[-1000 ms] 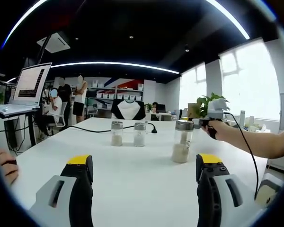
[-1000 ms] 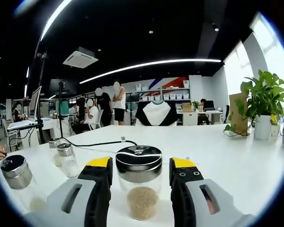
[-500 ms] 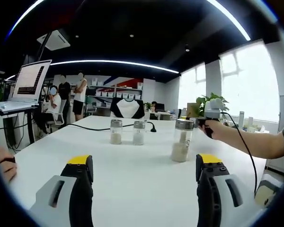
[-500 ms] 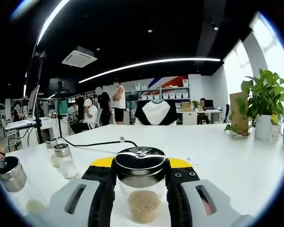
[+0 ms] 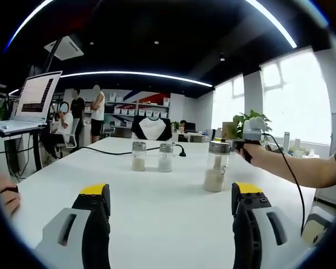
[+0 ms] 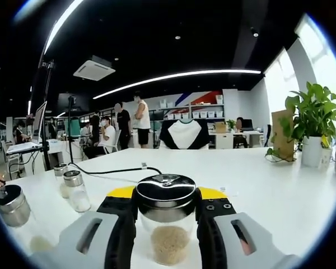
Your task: Rotate the seasoning bottle until the label or dispensing opening points toward the visible target arrow and the bottle remains upright within the marked orientation range
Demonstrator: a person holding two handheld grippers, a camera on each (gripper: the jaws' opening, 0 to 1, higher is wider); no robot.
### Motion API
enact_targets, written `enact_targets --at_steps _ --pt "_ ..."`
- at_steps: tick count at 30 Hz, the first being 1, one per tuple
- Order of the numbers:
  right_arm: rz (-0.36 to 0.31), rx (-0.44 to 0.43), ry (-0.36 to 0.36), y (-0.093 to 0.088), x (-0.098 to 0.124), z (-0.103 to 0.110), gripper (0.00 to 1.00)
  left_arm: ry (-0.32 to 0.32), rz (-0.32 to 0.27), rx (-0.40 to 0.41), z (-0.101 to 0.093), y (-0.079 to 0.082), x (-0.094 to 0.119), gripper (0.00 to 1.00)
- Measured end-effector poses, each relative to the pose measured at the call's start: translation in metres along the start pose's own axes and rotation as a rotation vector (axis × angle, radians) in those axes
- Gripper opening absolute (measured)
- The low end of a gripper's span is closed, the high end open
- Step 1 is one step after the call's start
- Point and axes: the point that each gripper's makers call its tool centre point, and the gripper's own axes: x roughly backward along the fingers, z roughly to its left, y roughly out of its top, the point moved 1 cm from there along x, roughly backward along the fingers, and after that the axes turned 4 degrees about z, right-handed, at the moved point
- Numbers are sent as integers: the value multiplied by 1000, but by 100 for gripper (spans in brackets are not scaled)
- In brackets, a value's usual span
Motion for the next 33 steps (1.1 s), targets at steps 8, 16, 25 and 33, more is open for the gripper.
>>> enact_targets --at_steps 8,16,25,33 --pt "-9 -31 -5 0 3 -2 38 15 -5 -2 4 3 3 94" --pt "-12 15 31 -2 14 4 38 17 4 0 8 2 3 94" --pt "-8 1 65 -3 35 10 38 7 8 -1 4 1 1 93" --pt "-19 10 110 -5 60 25 38 -2 7 1 2 1 1 93"
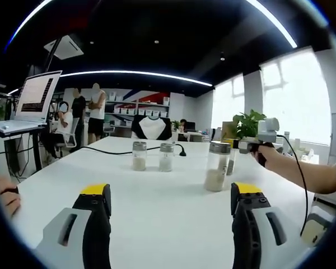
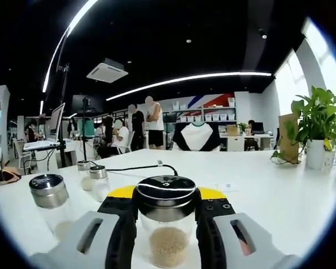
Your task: Rotate the seasoning bottle until the label or dispensing opening points toward the visible target arrow and the bottle remains upright within the marked orientation range
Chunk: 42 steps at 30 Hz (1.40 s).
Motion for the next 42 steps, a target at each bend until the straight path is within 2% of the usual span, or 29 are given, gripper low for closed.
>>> enact_targets --at_steps 5,8,16,26,28,42 --pt "9 -12 22 -3 12 8 38 6 -2 0 2 1 1 93" --pt "-17 -20 45 0 21 15 38 -5 2 -12 0 1 0 93" --pt "-29 -24 66 -2 46 29 38 -13 3 -12 -3 -1 -1 93" --pt "-23 -13 88 -8 58 36 38 -11 3 -12 -2 -2 -1 93" --pt "-47 4 114 -6 61 40 38 -9 4 -10 -2 -3 -1 93" --pt "-57 23 125 -11 67 40 38 -18 10 -7 -5 -5 -2 93"
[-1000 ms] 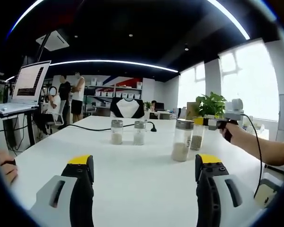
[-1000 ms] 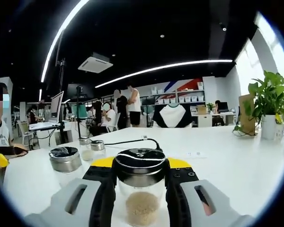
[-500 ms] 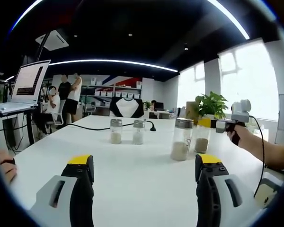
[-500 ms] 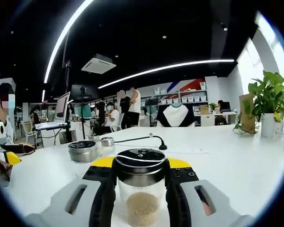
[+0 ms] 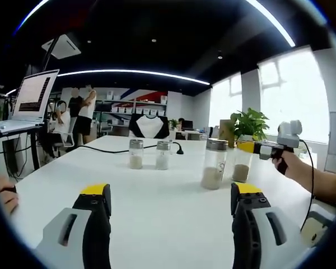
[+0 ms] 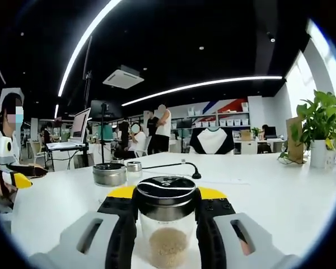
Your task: Rotate the seasoning bottle until the label or dispensing opening points toward the visible target arrow and the bottle remains upright within the marked orientation range
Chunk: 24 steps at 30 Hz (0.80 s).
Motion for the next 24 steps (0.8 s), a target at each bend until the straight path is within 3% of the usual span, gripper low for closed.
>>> enact_targets --at_steps 24 --pt "12 -2 30 2 1 2 39 -12 17 -4 -7 -3 -1 93"
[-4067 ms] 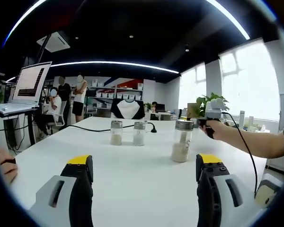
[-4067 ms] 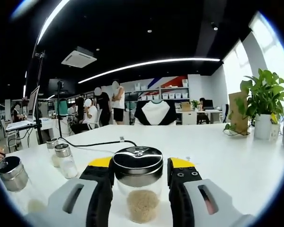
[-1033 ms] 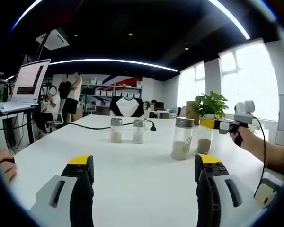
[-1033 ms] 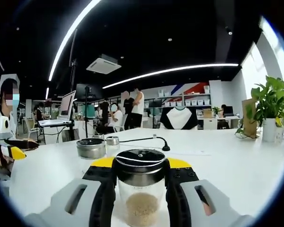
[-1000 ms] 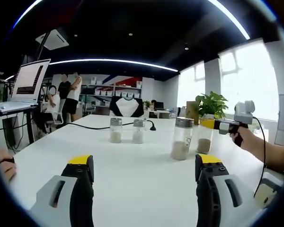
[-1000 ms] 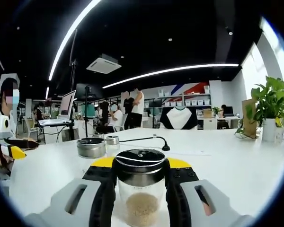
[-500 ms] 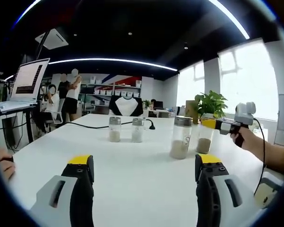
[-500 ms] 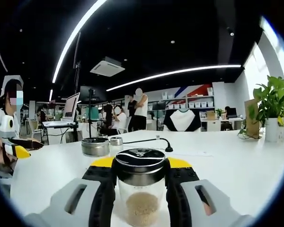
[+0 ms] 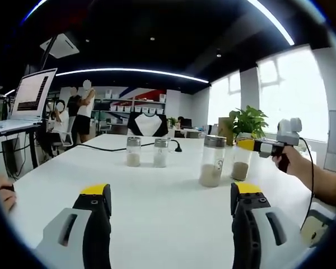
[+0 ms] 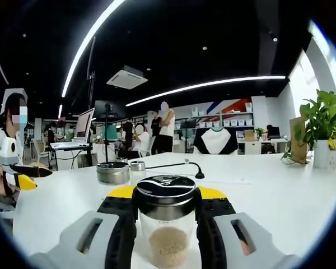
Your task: Rotate the seasoning bottle until the label or dispensing opening points toward the visible target arrow and the bottle remains upright within the marked orientation range
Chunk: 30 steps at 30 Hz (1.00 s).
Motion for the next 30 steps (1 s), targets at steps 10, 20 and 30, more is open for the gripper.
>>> enact_targets --at_steps 10,20,30 --pt "-8 10 -17 -1 1 0 38 3 1 4 1 -1 -1 92" --pt "-18 19 -54 -2 4 1 38 0 6 8 0 -3 -2 92" --pt "-7 16 -92 -2 5 0 38 3 6 11 1 -3 -1 92"
